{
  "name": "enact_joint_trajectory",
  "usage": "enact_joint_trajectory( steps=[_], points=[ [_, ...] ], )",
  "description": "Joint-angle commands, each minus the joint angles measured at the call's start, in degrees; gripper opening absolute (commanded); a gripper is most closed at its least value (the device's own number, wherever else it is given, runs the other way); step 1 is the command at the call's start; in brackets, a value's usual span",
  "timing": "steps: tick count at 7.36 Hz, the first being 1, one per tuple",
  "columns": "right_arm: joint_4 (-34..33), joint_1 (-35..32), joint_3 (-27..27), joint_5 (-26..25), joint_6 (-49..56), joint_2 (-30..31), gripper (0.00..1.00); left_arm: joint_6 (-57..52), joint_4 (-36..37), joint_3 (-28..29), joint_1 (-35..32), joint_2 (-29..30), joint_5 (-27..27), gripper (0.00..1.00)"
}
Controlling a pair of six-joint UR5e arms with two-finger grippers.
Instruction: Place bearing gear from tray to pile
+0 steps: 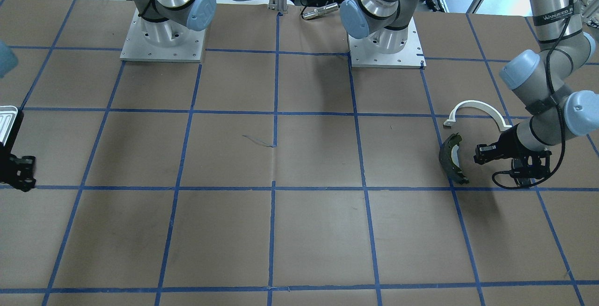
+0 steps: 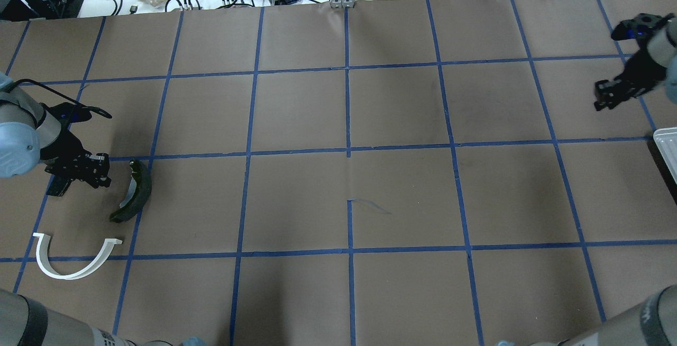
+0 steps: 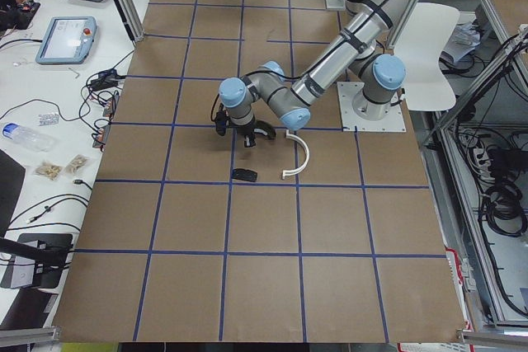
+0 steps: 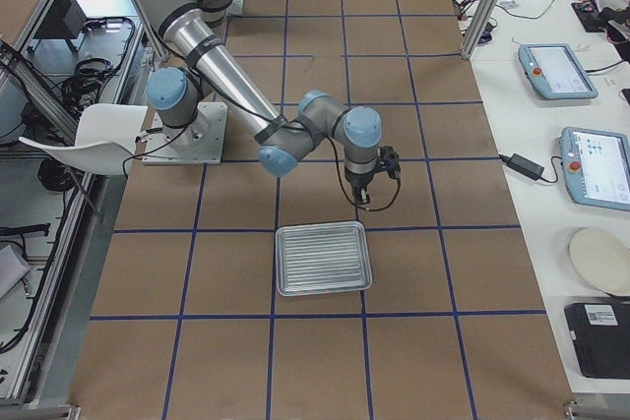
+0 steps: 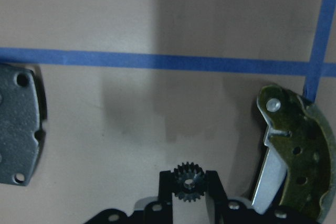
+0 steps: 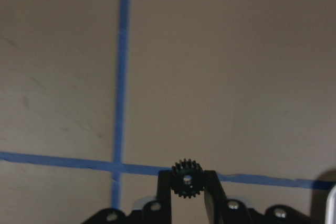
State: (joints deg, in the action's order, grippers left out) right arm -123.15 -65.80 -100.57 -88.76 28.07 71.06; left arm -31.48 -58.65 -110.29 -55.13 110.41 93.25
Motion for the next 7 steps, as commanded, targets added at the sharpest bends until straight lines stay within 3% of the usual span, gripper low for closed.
enact_joint_trajectory(
  steps=[1,2,3,4,7],
  points=[
    [0.2,-20.2,0.2,0.3,-27.2,0.0,0.14,0.1,2.2,-1.5,0.0,0.3,0.0,0.00],
    [-0.5,-29.5,0.2,0.6,-36.5,-0.3,0.13,0.3,2.2,-1.5,0.0,0.3,-0.3,0.01],
    [-0.7,-36.5,0.5,0.6,-43.9,-1.0,0.13,0.7,2.3,-1.4,0.0,0.5,-0.3,0.37],
    [-0.6,-41.4,0.4,0.8,-50.6,-1.5,0.13,0.9,2.2,-1.4,0.0,0.3,-0.4,0.99],
    [-3.0,-52.8,0.5,0.7,-57.9,-6.1,0.13,1.0,1.0,1.6,-1.9,-1.9,-0.2,1.00]
  ],
)
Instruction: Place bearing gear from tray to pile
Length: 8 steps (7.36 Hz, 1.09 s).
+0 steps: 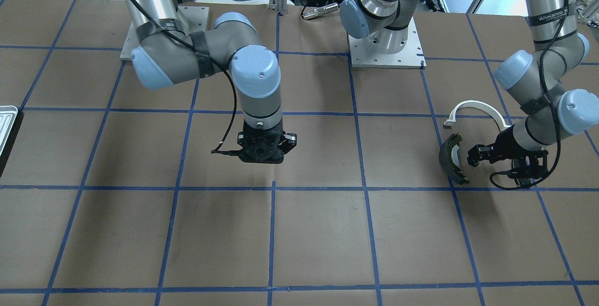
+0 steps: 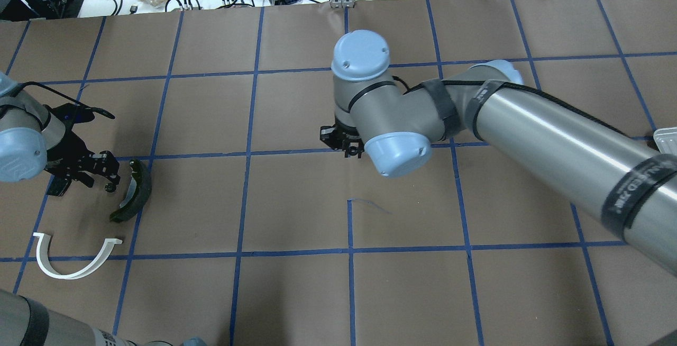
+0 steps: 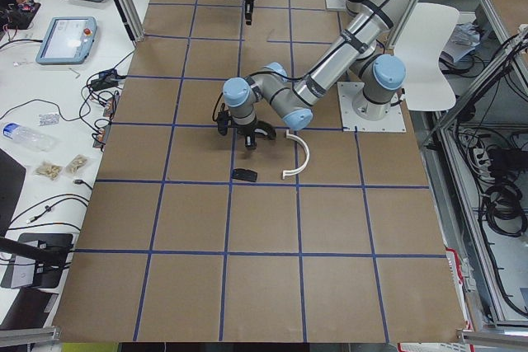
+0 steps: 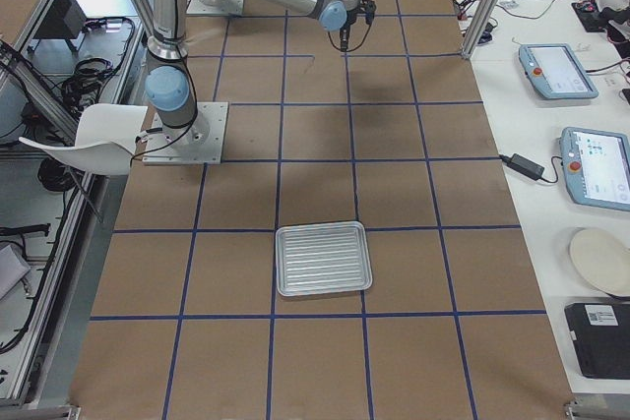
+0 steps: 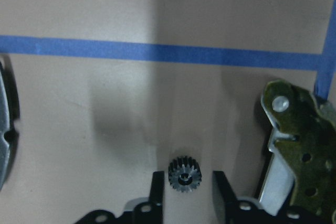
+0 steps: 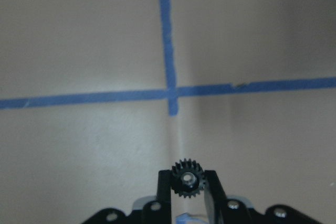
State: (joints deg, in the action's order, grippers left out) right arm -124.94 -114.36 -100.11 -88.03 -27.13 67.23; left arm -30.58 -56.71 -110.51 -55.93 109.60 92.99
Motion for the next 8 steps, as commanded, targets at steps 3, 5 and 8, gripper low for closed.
enact_joint_trajectory(
  steps=[3,5,8],
  points=[
    [-2.1,-4.8,-0.4,0.1,-2.0,-3.2,0.49,9.3,-11.9,12.4,-9.0,-2.6,-2.5,1.00],
    [-1.9,-3.0,1.2,-0.6,-1.5,-2.2,1.00,12.4,-13.7,13.9,-14.4,-4.8,-4.4,1.00],
    [13.3,11.9,8.1,-0.6,15.0,7.1,1.00,19.6,-14.0,13.7,-27.5,-5.5,-6.2,1.00]
  ],
)
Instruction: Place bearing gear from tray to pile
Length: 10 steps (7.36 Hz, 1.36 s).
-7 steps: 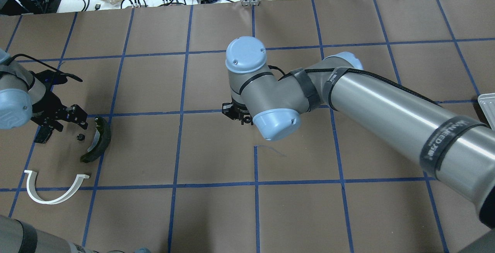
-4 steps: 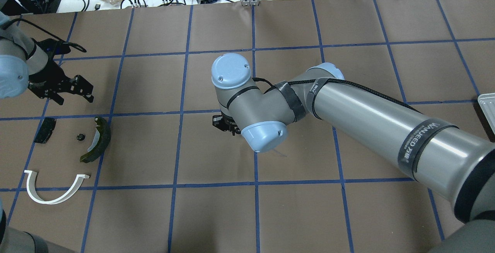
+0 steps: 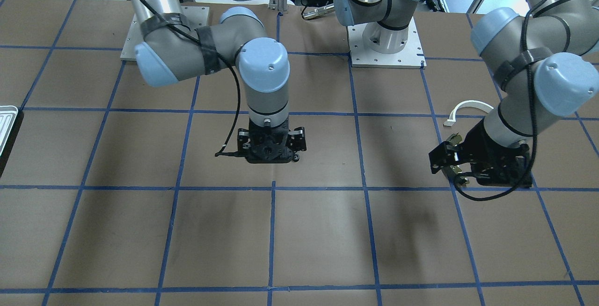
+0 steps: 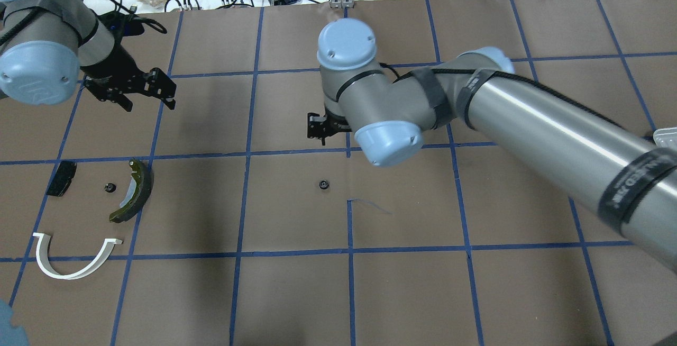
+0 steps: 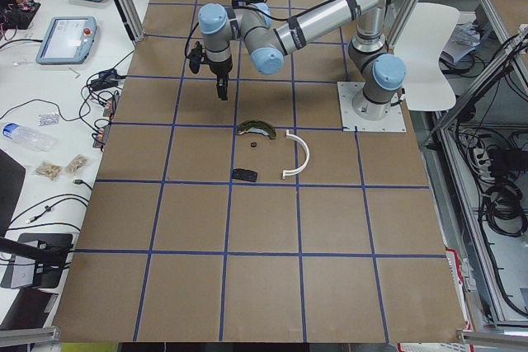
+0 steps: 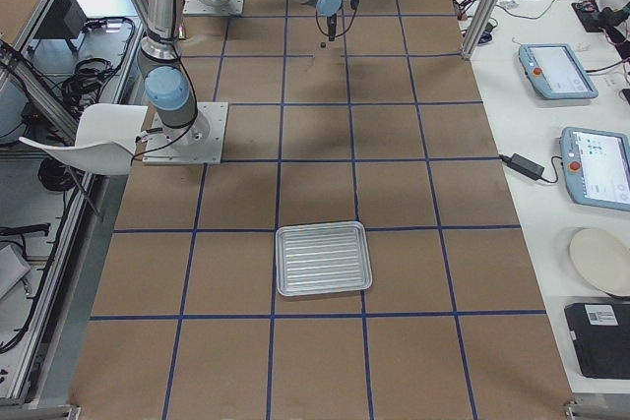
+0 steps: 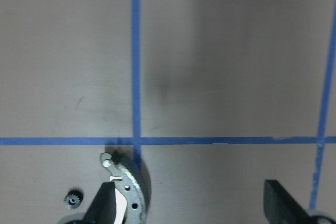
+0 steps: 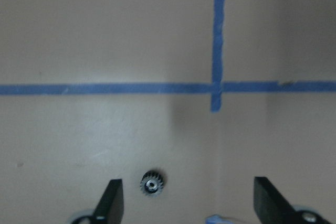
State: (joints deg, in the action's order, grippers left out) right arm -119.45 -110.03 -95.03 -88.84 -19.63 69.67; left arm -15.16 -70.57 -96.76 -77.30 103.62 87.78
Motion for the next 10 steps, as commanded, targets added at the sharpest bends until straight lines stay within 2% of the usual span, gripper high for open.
enact_joint_trajectory(
  steps=[1,2,3,4,6,7,9,10],
  points=[
    [14.7,12.7,6.1,-0.1,13.3,8.0,1.00,8.3,0.3,-0.1,-10.8,1.1,-1.3,1.00],
    [20.7,17.7,9.6,-0.1,18.1,9.8,1.00,12.7,0.2,-0.4,-15.0,1.6,-1.3,1.00],
    [26.1,19.2,11.3,0.2,19.0,12.5,1.00,17.9,0.7,-1.8,-19.1,2.2,-1.3,1.00],
    [27.8,19.1,10.3,0.0,19.1,16.8,1.00,21.4,1.9,-4.0,-22.3,2.5,-1.1,1.00],
    [26.6,19.0,5.1,0.6,23.2,20.1,1.00,31.4,14.7,-11.0,-27.0,4.8,-4.4,1.00],
    [22.9,19.7,3.5,-0.5,23.8,20.1,1.00,34.2,20.2,-13.5,-28.1,6.2,-5.0,1.00],
    [23.1,19.6,2.9,-2.7,22.5,21.4,1.00,34.2,21.7,-14.1,-29.8,8.1,-4.4,1.00],
    [24.3,19.5,2.1,-2.2,22.5,22.3,1.00,34.1,22.5,-14.2,-30.0,8.7,-4.4,0.95]
  ],
)
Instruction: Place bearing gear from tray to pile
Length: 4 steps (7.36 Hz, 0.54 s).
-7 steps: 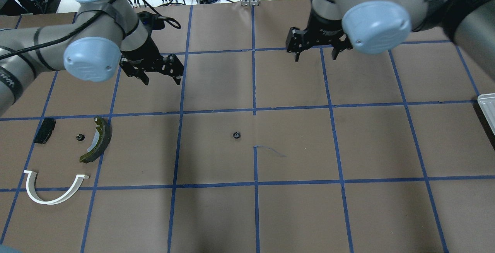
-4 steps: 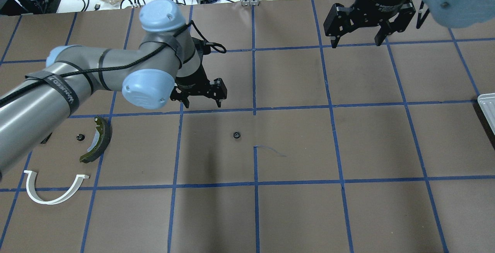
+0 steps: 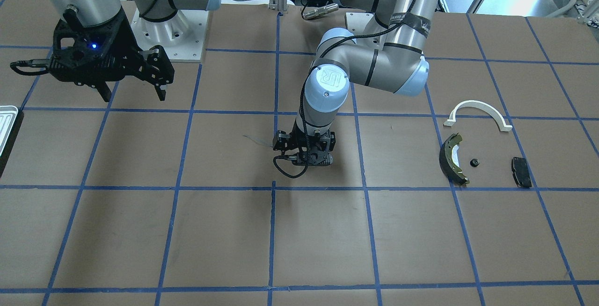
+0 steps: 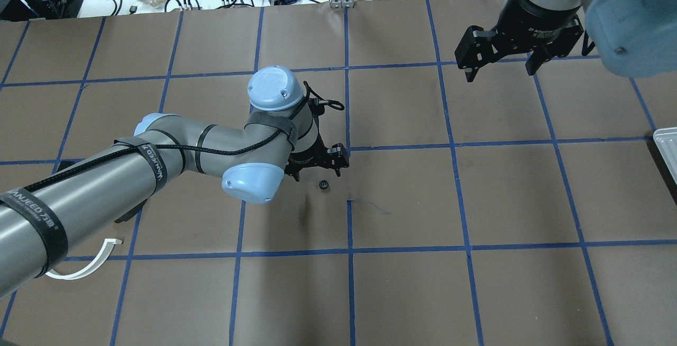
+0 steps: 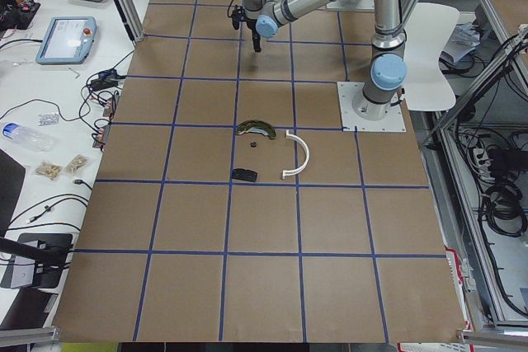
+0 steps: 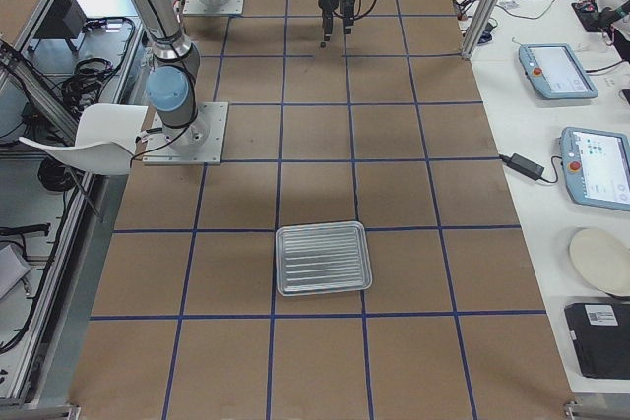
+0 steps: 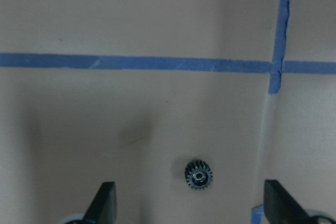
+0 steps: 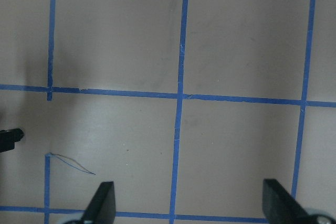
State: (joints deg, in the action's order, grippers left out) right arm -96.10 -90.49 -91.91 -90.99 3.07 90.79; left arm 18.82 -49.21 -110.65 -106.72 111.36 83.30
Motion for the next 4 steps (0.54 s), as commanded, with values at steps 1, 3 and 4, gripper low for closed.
enact_joint_trajectory(
  steps=[1,3,4],
  points=[
    [0.7,0.5,-1.3,0.1,-0.1,1.2,1.00,0.1,1.4,-0.2,-0.7,1.5,0.1,0.83],
    [0.7,1.2,-0.9,0.3,0.5,1.1,1.00,-0.3,2.5,-0.2,-0.7,2.5,0.2,0.76],
    [0.9,1.2,-1.2,-0.1,0.6,1.1,1.00,-0.5,3.0,-0.2,-0.7,2.9,0.2,0.70]
  ],
)
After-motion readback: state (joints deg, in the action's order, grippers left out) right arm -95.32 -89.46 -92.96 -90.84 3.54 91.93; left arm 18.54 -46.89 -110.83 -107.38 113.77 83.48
